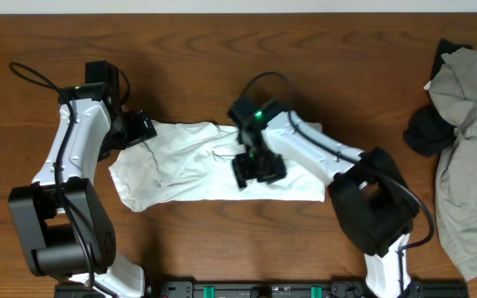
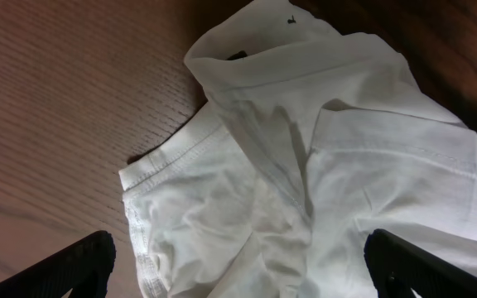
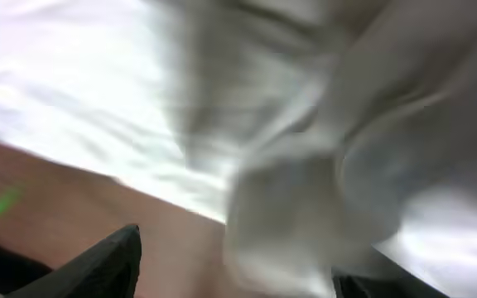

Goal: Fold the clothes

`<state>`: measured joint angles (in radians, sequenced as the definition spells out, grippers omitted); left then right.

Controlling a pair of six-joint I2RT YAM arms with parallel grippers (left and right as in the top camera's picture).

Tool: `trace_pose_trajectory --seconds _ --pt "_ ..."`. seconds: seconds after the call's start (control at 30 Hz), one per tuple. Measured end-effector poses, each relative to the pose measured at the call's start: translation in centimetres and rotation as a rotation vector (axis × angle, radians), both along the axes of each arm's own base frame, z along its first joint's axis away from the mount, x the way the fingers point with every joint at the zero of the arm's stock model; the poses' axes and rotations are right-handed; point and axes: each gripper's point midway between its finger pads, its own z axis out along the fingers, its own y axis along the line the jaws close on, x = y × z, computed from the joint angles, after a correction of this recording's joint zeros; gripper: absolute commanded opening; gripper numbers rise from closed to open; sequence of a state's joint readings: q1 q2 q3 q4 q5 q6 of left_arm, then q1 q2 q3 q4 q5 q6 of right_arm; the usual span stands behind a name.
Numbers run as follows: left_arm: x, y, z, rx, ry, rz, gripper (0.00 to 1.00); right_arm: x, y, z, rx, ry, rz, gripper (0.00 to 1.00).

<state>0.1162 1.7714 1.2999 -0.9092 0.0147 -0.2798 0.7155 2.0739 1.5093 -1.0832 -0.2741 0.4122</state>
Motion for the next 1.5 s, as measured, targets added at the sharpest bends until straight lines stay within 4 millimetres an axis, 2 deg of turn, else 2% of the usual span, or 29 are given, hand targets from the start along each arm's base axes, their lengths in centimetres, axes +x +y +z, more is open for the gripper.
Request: trace_pose_trajectory --seconds 0.13,0.27,0.37,0.47,0.57,0.67,0.73,0.83,1.03,1.2,1.5 --pt "0.0 0.0 0.0 0.000 0.000 0.000 0.98 -1.1 1.3 0.1 0.014 0.001 0.041 0.65" --pt "0.0 0.0 0.0 0.000 0.000 0.000 0.98 -0.7 0.5 0.8 -0.010 0.009 0.020 0.66" --pt "0.0 0.0 0.0 0.000 0.000 0.000 0.98 1.7 -0.5 2.2 -0.011 -0.031 -0.031 0.67" --pt "0.0 0.0 0.0 0.000 0.000 0.000 0.98 5.2 -2.3 4.7 0.017 -0.112 -0.112 0.66" --pt "0.0 0.0 0.0 0.000 0.000 0.000 0.98 8.8 -5.0 7.6 0.055 -0.214 -0.209 0.50" --pt "0.0 0.0 0.0 0.000 0.000 0.000 0.98 11.3 -6.9 8.7 0.080 -0.276 -0.268 0.37" --pt "0.0 0.0 0.0 0.000 0.000 0.000 0.98 12.3 -7.2 8.4 0.101 -0.297 -0.285 0.31" --pt "0.0 0.0 0.0 0.000 0.000 0.000 0.98 12.8 -6.4 7.4 0.140 -0.297 -0.283 0.28" --pt "0.0 0.0 0.0 0.000 0.000 0.000 0.98 12.2 -5.3 3.5 0.153 -0.246 -0.309 0.19" --pt "0.0 0.0 0.0 0.000 0.000 0.000 0.98 11.1 -5.7 1.6 0.127 -0.208 -0.364 0.18" --pt "0.0 0.0 0.0 0.000 0.000 0.000 0.98 10.5 -4.9 -0.1 0.158 -0.200 -0.379 0.20"
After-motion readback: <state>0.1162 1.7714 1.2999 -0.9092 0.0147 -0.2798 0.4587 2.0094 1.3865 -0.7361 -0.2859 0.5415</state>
